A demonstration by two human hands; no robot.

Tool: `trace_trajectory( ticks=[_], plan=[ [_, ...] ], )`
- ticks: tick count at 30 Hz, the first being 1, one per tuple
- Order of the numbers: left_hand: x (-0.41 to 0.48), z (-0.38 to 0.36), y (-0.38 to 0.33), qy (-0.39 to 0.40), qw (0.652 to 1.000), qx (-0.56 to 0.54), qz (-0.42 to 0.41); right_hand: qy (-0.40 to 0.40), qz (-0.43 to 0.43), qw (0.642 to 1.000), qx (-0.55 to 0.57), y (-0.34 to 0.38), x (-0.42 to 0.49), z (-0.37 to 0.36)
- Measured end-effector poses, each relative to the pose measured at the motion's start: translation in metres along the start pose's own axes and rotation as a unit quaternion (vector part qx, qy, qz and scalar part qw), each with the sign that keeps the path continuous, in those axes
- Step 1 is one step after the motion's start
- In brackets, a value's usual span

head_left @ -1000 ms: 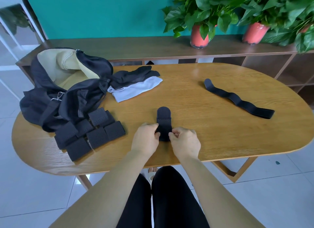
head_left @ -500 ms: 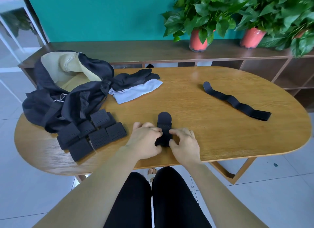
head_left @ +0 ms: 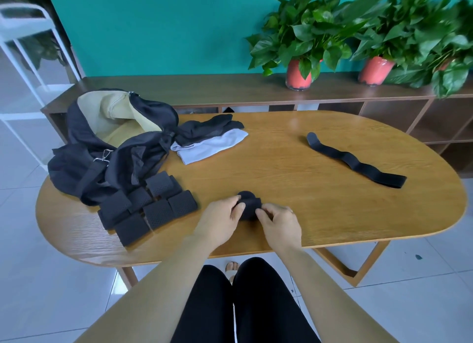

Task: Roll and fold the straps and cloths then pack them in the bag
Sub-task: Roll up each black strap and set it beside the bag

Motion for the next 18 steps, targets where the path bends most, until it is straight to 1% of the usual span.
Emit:
trace_trajectory(
  ticks=[3,7,11,14,18],
  plan=[
    [0.008,-0.004,0.002,-0.039,0.999,0.014,0.027,-0.020,-0.006,0.999,-0.028,0.001,0.006,-0.006],
    [0.016,-0.009,0.004,-0.052,0.996,0.050,0.051,-0.039,-0.006,0.996,-0.077,0.001,0.011,-0.010],
    [0.021,-0.007,0.002,-0.068,0.994,0.064,0.057,-0.048,-0.012,0.993,-0.110,0.001,0.012,-0.012],
    [0.022,-0.006,0.003,-0.085,0.992,0.061,0.065,-0.055,-0.020,0.992,-0.116,0.001,0.013,-0.012],
    [0.023,-0.004,0.005,-0.090,0.990,0.062,0.087,-0.062,-0.025,0.991,-0.118,0.001,0.014,-0.012]
  ],
)
Point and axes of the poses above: each hand's wrist, its own x-axis towards the middle knuckle, its own z-axis out of the back of the hand, y = z × x, the point moved 6 cm from there along x, towards the middle knuckle, and after that the axes turned 14 degrees about x, right-handed, at the moved point
